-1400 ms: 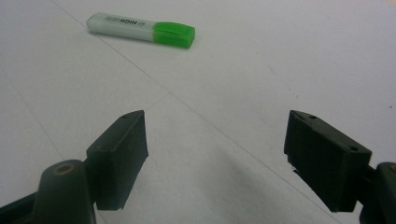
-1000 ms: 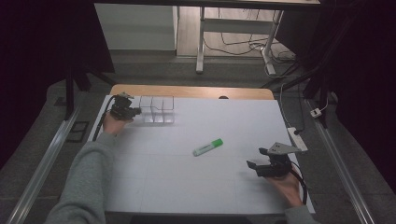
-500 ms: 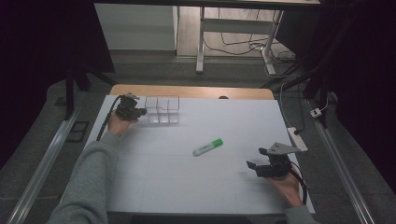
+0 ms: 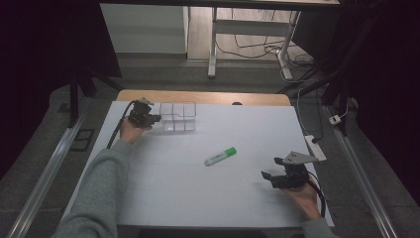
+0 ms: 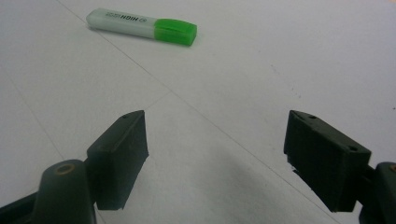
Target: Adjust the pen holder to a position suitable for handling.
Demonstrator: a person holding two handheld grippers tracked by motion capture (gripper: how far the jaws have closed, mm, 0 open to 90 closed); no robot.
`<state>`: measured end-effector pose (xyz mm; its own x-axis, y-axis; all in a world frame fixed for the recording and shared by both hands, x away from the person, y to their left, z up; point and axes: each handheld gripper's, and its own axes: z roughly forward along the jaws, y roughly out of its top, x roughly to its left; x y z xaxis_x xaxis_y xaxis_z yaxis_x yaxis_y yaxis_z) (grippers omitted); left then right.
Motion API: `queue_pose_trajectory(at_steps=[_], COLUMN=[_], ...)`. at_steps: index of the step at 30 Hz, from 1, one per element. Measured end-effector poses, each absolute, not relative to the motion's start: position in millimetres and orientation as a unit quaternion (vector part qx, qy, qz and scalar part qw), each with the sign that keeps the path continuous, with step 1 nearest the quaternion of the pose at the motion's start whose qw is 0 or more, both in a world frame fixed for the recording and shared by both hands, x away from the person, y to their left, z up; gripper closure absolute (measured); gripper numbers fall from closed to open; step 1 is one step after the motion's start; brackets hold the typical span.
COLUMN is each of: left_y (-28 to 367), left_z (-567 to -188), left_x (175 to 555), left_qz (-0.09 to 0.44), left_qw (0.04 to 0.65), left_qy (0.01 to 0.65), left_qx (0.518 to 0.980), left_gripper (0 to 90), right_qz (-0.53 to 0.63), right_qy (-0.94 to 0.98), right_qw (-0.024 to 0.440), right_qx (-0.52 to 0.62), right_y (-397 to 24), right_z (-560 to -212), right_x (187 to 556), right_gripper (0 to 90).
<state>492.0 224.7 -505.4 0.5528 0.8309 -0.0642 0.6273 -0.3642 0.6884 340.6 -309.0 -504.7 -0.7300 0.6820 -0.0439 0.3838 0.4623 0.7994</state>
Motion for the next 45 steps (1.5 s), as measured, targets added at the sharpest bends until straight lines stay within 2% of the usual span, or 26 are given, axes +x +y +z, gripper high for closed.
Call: queue_pose_trajectory(at_steps=[45], left_y=[165.4], left_z=[-506.2], left_x=[511.7], left_qz=[0.132], left_qw=[0.351], left_qy=[0.426], left_qx=[0.823], left_gripper=[89.0], right_qz=[0.408], right_qy=[0.838], right_qw=[0.174], right_qx=[0.316], right_y=[-308.7], right_z=[-505.9], right_x=[341.6], right_gripper=[20.7])
